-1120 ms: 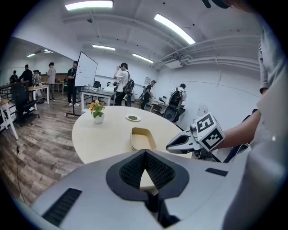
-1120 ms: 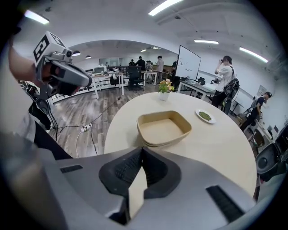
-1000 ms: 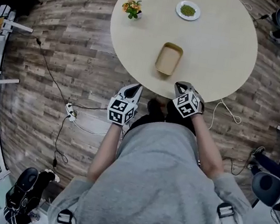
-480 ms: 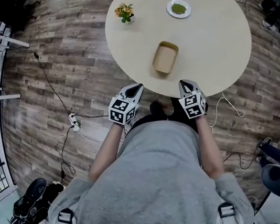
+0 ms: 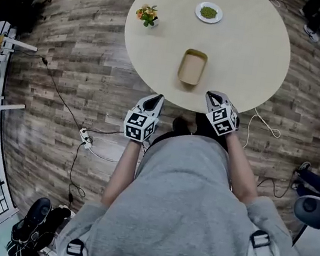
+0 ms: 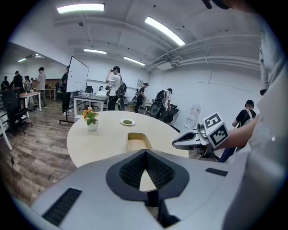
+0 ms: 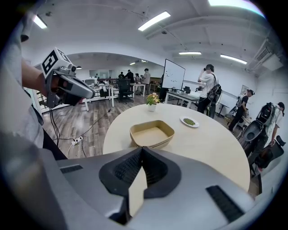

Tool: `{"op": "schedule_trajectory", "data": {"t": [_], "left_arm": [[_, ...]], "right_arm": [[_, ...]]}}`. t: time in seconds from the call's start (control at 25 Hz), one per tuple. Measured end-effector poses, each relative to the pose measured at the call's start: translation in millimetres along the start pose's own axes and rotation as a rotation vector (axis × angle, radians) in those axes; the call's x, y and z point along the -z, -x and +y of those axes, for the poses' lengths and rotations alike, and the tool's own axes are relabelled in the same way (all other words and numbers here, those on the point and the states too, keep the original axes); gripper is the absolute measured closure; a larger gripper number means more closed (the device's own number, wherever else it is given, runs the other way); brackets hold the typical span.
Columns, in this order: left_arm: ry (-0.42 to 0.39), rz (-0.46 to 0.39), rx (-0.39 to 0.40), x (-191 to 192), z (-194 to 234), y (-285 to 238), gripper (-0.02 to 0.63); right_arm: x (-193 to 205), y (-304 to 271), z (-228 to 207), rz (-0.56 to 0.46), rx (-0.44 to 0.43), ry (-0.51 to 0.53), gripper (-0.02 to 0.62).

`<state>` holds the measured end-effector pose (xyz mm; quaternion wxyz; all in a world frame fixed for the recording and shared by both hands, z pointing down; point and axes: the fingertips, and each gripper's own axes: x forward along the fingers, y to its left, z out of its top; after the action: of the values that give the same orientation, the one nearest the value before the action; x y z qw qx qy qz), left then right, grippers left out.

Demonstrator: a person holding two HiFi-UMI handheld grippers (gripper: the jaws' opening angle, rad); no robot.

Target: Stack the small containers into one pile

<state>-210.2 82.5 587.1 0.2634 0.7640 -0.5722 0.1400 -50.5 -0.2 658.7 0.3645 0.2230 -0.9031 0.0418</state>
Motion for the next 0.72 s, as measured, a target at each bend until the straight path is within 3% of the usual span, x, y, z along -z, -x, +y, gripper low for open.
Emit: {"op": "schedule_trajectory", "data": {"t": [0.72], "left_arm": [[0.035,-0.003,-0.027,5.9,9.9,3.7,0.589]], "right_arm": [[-4.8,-8.2,2.7,0.011,-0.026,0.032,0.591]]}}
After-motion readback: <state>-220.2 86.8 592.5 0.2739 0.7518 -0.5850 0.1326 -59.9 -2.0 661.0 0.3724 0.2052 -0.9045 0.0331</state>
